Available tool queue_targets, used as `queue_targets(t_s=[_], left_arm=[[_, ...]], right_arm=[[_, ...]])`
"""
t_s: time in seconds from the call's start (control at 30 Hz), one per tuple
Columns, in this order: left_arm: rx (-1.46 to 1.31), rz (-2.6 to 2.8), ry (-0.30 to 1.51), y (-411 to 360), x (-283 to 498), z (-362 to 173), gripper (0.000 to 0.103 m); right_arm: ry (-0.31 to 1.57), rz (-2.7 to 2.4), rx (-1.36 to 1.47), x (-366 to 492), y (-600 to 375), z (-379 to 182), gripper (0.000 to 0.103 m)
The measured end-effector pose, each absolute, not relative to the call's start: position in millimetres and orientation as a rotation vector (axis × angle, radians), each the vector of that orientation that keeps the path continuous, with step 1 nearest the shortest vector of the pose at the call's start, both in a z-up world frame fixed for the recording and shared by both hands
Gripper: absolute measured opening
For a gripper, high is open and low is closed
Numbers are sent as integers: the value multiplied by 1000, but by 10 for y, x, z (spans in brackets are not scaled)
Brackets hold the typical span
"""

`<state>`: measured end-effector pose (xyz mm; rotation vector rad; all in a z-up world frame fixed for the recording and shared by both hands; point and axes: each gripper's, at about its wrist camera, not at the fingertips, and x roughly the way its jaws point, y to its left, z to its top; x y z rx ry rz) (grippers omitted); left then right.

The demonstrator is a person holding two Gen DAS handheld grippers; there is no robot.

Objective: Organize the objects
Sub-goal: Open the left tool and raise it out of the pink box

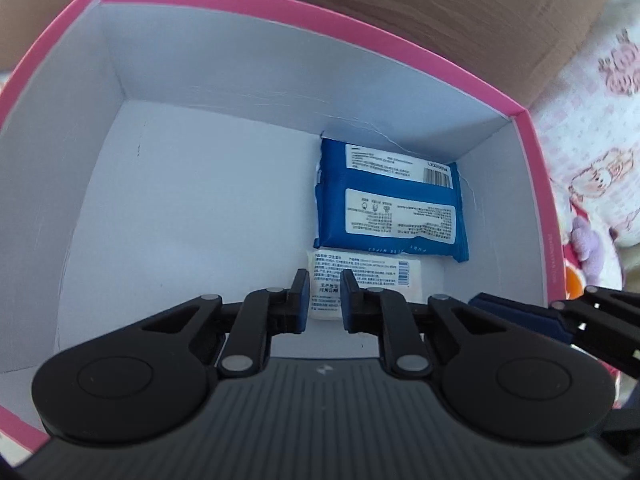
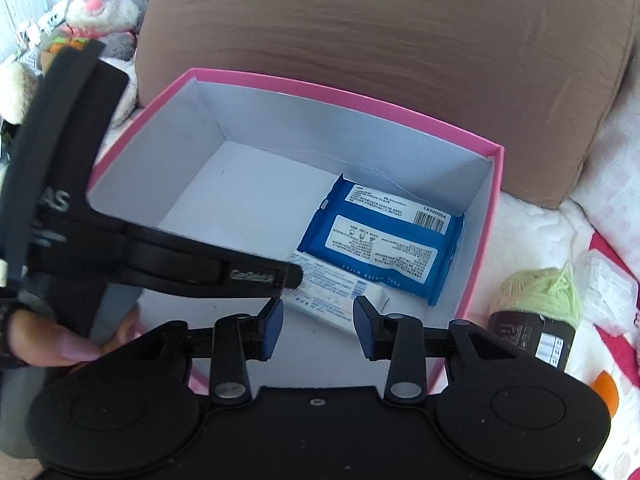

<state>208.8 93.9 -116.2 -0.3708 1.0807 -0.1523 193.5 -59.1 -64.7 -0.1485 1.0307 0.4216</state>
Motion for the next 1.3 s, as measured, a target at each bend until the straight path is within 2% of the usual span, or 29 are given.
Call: queue_targets(t_s=[0.3,0.6,0.7,0.77,0.83,0.97,1.13,1.23,1.3], left_arm=[[-462,-223,1081,901,2052,-1171,15],[-361,-161,1066,861,1918,-934,19],[-322,-133,1061,870,1810,-788,26],[-288,-118,1071,905,1723,-678,37],[-261,-104,1074,928,1673,-560,43],[-232,-82,1072,928,1558,-406,50],[-205,-75,1075,974,1316,-149,54],[-182,-69,1050,980,1145,18,60],[-170,-53,1045,978,1003,113,63]], right_arm=[[1009,405,-102,1810,-782,-621,43],[966,445,-57,1606,-911,-490,44],[952,463,-69,1537,-887,-442,45],[939,476,-72,1479,-880,-382,46],[923,486,-77,1429,-859,-326,47],[893,496,-91,1276,-861,-191,49],[859,511,-120,1082,-879,-19,51],[840,522,-137,981,-895,81,53],[827,534,-154,914,-902,137,56]])
